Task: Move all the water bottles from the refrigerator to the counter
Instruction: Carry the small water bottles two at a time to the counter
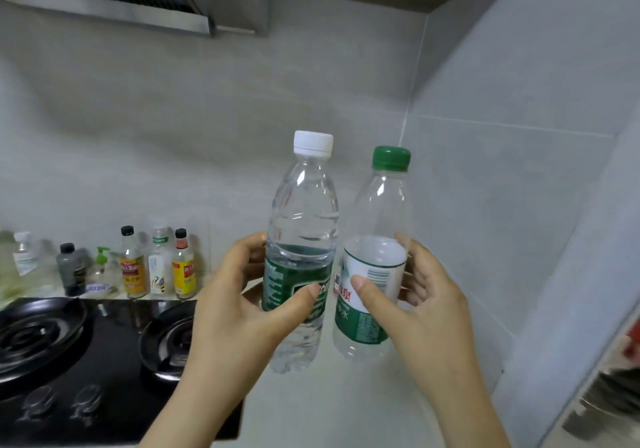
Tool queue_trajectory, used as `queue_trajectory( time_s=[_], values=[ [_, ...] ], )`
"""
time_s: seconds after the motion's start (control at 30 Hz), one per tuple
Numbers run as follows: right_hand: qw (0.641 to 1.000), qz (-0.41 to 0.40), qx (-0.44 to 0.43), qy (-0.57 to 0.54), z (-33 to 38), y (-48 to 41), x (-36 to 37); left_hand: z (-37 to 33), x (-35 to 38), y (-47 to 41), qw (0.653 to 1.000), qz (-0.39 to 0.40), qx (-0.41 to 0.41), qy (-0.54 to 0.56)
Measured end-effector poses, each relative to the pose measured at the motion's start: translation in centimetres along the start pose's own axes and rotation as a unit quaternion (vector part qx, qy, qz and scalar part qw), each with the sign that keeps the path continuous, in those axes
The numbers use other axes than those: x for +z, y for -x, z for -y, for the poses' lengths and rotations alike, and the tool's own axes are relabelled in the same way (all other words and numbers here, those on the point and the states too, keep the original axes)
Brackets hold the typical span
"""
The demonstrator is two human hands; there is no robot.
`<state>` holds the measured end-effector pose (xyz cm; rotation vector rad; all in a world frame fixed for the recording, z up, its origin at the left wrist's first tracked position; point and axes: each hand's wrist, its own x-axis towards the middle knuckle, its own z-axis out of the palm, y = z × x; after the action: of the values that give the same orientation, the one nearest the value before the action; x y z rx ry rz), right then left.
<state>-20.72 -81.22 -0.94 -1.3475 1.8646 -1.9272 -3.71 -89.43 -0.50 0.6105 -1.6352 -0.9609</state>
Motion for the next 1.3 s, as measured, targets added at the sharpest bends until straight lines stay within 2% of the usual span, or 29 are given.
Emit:
queue_trajectory(
  time_s=[0.27,0.77,1.3],
  values=[
    [0.999,0.026,0.026,0.008,-4.0,-5.5,1.1,4.8,3.2,-5.0,0.999,-0.004,-0.03,0.009],
    [0.998,0.06,0.005,-0.013,-13.3,-19.6,2.2,11.6,10.6,-14.6,0.997,-0.063,-0.043,-0.015],
    [0.996,0.056,0.07,0.002,-19.2,-24.4,8.1,20.4,8.8,-20.9,0.993,-0.042,-0.108,-0.023]
  ],
)
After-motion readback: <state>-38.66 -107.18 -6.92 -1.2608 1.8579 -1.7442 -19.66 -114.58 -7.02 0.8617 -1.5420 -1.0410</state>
